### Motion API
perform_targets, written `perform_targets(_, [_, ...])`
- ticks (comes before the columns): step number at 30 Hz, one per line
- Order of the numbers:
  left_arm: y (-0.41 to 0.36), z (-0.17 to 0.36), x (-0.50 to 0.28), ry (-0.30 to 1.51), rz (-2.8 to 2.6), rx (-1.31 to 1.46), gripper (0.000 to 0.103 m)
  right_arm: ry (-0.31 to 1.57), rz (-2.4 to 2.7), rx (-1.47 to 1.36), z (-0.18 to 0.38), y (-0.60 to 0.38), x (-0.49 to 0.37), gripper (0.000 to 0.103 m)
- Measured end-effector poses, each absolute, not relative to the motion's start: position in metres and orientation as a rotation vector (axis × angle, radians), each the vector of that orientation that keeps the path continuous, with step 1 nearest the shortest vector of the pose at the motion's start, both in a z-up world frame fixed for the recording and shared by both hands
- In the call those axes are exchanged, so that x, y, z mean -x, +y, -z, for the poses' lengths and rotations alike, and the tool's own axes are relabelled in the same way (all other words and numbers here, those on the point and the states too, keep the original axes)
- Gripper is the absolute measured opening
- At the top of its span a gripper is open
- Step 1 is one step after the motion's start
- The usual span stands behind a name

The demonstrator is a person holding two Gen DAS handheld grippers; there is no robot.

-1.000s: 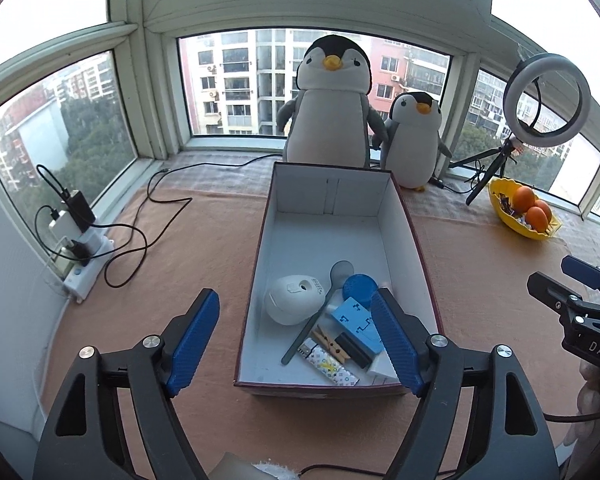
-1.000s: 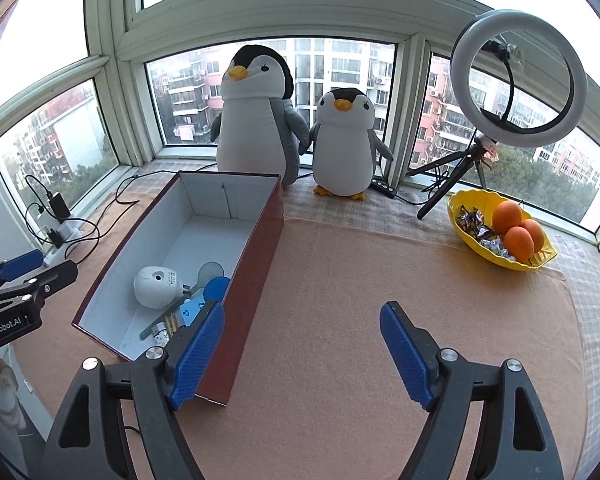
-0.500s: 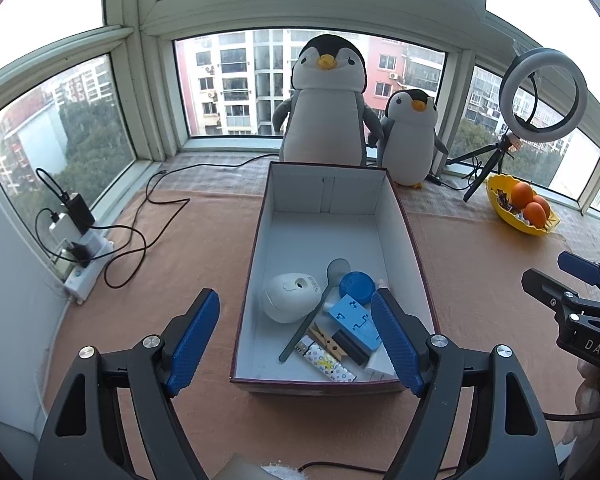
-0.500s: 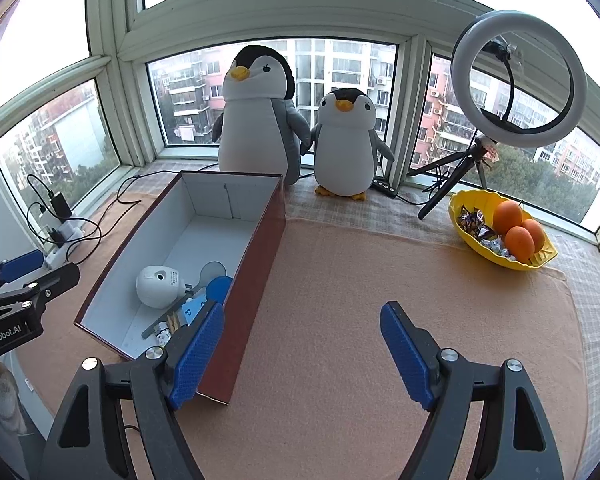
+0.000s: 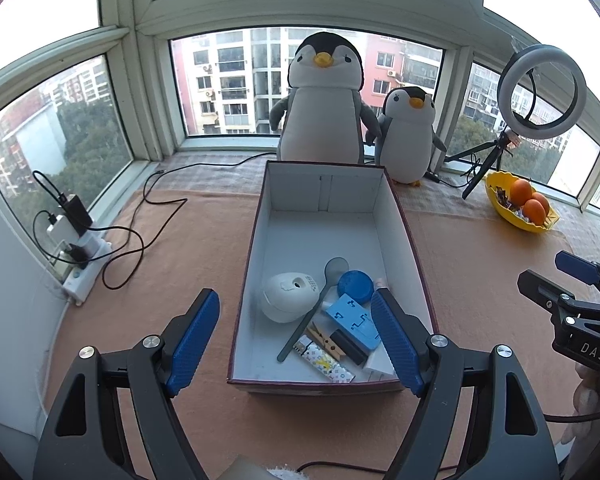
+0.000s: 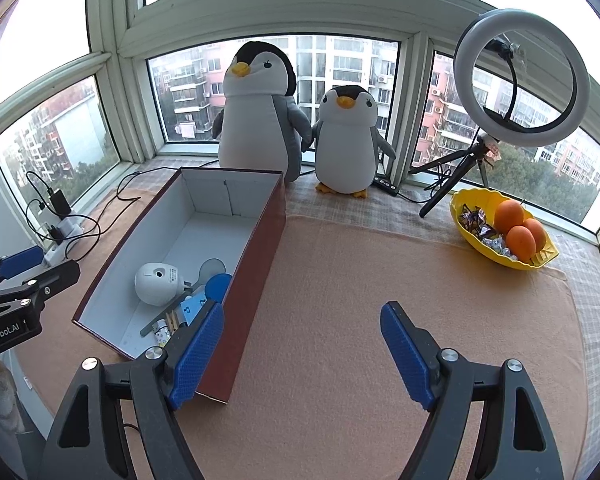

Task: Organize rigid objects

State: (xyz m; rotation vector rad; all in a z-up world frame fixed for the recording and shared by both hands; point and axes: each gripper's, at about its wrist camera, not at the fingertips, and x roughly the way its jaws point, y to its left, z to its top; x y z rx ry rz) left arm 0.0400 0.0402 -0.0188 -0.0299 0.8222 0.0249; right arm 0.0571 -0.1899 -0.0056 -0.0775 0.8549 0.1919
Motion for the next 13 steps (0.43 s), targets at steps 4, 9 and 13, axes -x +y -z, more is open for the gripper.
perform_targets(4, [0.0402, 0.0187, -0.0397, 0.819, -0.025, 0.031, 0.079, 0.855, -0.191, 0.078, 0.0055, -0.1899, -0.0570, 0.077])
perform_targets(9, [0.0379, 0.0170, -0.0403, 0.812, -0.019, 0.029, 0.079, 0.859, -0.191, 0.073, 0.0065, -0.1905, -0.0575, 0.077])
perform_targets(13, [0.0382, 0.0165, -0.0404, 0.811, -0.020, 0.023, 0.079, 0.861, -0.190, 0.073, 0.0069, -0.1914, -0.0582, 0.078])
